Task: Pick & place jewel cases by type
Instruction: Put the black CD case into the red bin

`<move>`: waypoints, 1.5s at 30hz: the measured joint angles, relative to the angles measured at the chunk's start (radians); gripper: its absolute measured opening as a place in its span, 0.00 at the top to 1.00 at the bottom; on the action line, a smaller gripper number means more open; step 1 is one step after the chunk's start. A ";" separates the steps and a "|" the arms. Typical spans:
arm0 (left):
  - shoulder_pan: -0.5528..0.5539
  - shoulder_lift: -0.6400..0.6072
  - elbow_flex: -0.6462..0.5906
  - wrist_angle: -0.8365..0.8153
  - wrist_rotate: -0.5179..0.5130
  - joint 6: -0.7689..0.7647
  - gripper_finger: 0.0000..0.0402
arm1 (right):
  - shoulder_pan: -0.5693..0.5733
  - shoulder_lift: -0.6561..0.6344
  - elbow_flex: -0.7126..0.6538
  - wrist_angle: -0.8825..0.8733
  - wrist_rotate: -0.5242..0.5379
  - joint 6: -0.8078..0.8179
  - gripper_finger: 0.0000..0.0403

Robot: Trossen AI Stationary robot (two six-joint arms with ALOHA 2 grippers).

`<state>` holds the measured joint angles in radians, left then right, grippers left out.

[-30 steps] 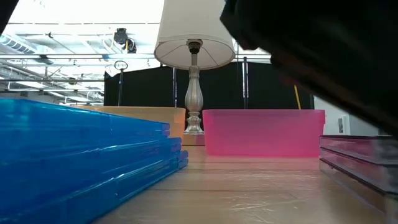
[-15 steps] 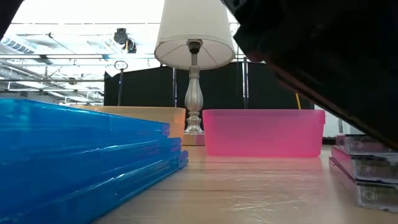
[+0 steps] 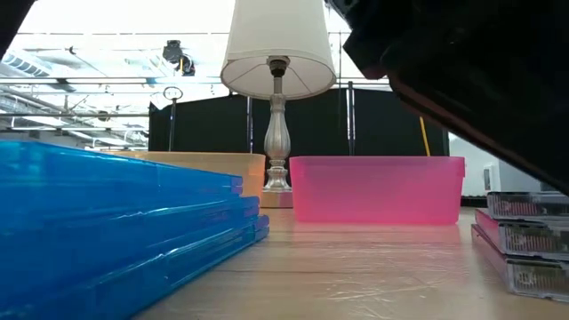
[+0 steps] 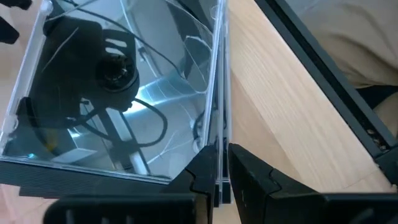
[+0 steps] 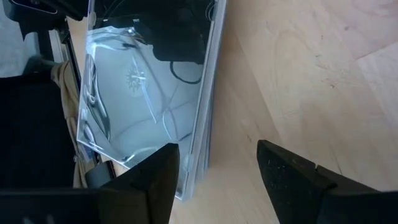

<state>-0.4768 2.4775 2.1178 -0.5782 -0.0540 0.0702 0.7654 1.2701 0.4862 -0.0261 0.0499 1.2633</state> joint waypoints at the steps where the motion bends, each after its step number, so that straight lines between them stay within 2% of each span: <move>1: 0.002 0.000 0.000 0.004 0.000 0.000 0.87 | 0.000 0.000 0.000 0.000 0.000 0.001 0.48; 14: 0.017 0.000 0.000 0.006 -0.044 0.004 0.87 | 0.026 0.000 0.000 -0.016 -0.055 0.067 0.48; 24: 0.014 0.000 0.000 0.006 -0.044 0.015 0.87 | 0.094 -0.001 0.000 -0.054 -0.048 0.182 0.48; 32: 0.013 0.000 0.000 0.015 -0.045 0.051 0.87 | 0.173 0.000 0.000 -0.050 0.043 0.270 0.48; 41: 0.015 0.000 0.000 0.055 -0.051 0.058 0.87 | 0.213 0.000 -0.001 0.060 0.178 0.310 0.48; 45: 0.015 0.000 0.000 0.058 -0.051 0.058 0.87 | 0.235 0.000 -0.001 0.039 0.187 0.345 0.48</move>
<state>-0.4614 2.4775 2.1178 -0.5205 -0.1051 0.1284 1.0005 1.2701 0.4854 0.0129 0.2365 1.6081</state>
